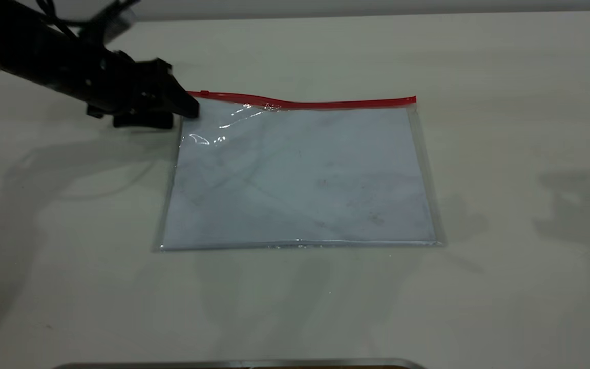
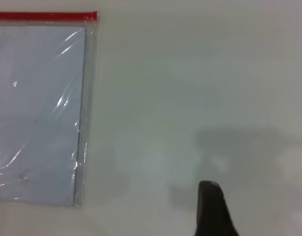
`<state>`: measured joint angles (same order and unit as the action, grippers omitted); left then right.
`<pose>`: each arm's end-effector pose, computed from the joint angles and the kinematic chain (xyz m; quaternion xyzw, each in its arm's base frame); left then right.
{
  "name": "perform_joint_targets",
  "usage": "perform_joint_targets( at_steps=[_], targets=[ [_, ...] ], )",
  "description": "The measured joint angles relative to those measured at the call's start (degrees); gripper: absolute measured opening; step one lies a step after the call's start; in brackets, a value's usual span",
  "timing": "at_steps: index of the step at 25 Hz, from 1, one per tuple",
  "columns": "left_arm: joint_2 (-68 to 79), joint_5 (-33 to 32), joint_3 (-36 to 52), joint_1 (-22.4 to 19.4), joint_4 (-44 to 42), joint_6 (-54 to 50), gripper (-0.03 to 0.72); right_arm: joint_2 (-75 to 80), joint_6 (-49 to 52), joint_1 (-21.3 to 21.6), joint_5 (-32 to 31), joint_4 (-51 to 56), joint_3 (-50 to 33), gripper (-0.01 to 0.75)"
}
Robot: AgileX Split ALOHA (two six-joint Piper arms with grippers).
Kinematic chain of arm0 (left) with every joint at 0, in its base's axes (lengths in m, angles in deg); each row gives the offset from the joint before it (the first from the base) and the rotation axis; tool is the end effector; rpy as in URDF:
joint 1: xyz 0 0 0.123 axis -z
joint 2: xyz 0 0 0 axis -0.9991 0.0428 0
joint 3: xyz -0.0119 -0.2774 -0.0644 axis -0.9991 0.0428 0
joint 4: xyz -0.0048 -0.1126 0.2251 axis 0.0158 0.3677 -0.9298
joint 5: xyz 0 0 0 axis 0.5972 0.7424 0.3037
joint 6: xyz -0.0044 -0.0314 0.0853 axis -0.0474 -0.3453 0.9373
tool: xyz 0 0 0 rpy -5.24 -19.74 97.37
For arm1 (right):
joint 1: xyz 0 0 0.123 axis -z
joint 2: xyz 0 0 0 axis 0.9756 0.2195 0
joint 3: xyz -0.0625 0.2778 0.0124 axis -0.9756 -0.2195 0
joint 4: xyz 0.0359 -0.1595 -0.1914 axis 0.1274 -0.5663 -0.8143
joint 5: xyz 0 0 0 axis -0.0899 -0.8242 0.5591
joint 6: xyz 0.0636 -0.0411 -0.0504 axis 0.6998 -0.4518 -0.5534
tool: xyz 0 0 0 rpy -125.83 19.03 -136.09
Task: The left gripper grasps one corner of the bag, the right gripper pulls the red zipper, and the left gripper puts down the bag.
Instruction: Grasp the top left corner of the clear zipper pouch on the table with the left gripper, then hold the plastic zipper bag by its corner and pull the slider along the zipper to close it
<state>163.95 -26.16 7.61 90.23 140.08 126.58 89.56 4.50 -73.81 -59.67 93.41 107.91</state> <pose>0.4275 -0.0633 -0.0158 0.0506 0.9432 -0.2493 0.2137 0.2743 -0.0055 0.2015 -0.0101 0.9582 0.0445 0.2826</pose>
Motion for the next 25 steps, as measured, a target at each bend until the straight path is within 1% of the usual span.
perform_joint_targets(
  at_steps=[4,7,9,11,13,14,15,17,20,22,25],
  targets=[
    [1.2,-0.1,-0.4,1.0,0.9,0.6,0.574,0.1,0.0,0.0,0.1,0.0,0.0,0.504],
    [1.3,-0.1,-0.5,1.5,1.8,0.7,0.52,0.1,-0.1,0.0,0.2,0.0,0.0,0.504],
    [1.3,0.0,-0.7,1.5,1.8,1.7,0.425,0.1,-0.3,0.0,0.2,0.0,0.0,0.504],
    [1.3,0.0,-1.1,1.5,1.8,3.5,0.293,0.1,-0.3,0.0,0.2,0.0,0.0,0.504],
    [1.4,-1.0,-1.9,1.5,1.8,5.8,0.13,0.1,-0.9,0.0,0.3,0.0,0.0,0.504],
    [1.4,-1.9,-2.4,1.5,1.4,7.7,0.077,0.1,-1.5,0.0,0.6,0.1,0.0,0.504],
    [1.4,-3.1,-3.1,1.5,0.8,9.8,0.058,0.1,-2.4,0.0,0.9,0.1,0.0,0.504],
    [1.4,-6.7,-5.3,1.5,-1.5,13.6,0.053,0.1,-4.1,0.0,1.3,1.3,0.3,0.504],
    [1.4,-13.7,-10.5,1.7,-9.0,19.2,0.053,0.3,-7.7,-0.5,0.9,3.9,1.9,0.504],
    [1.4,-18.4,-13.8,2.3,-15.5,22.7,0.053,1.3,-10.8,-2.0,0.2,5.8,3.7,0.504],
    [1.4,-24.4,-17.7,3.2,-22.9,27.1,0.053,4.6,-17.0,-6.7,-0.8,9.5,7.2,0.504]
  ],
)
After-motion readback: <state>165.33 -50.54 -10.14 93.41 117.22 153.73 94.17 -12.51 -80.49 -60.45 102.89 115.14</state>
